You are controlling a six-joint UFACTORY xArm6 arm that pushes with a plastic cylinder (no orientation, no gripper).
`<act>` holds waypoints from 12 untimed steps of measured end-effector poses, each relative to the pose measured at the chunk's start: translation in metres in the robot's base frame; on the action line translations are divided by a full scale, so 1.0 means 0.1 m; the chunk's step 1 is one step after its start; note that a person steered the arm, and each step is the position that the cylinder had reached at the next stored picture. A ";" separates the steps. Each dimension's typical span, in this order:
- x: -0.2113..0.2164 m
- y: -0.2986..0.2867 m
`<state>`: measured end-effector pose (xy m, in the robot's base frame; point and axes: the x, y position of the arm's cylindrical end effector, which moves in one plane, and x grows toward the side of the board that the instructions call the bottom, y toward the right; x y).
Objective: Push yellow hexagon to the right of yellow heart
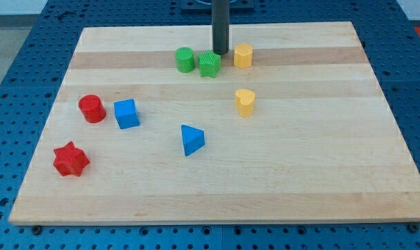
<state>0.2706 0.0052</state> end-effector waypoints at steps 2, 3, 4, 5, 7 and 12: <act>-0.36 -0.31; -0.36 -0.31; -0.36 -0.09; -0.35 0.18; -0.06 0.34; 0.35 0.58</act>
<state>0.3054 0.0633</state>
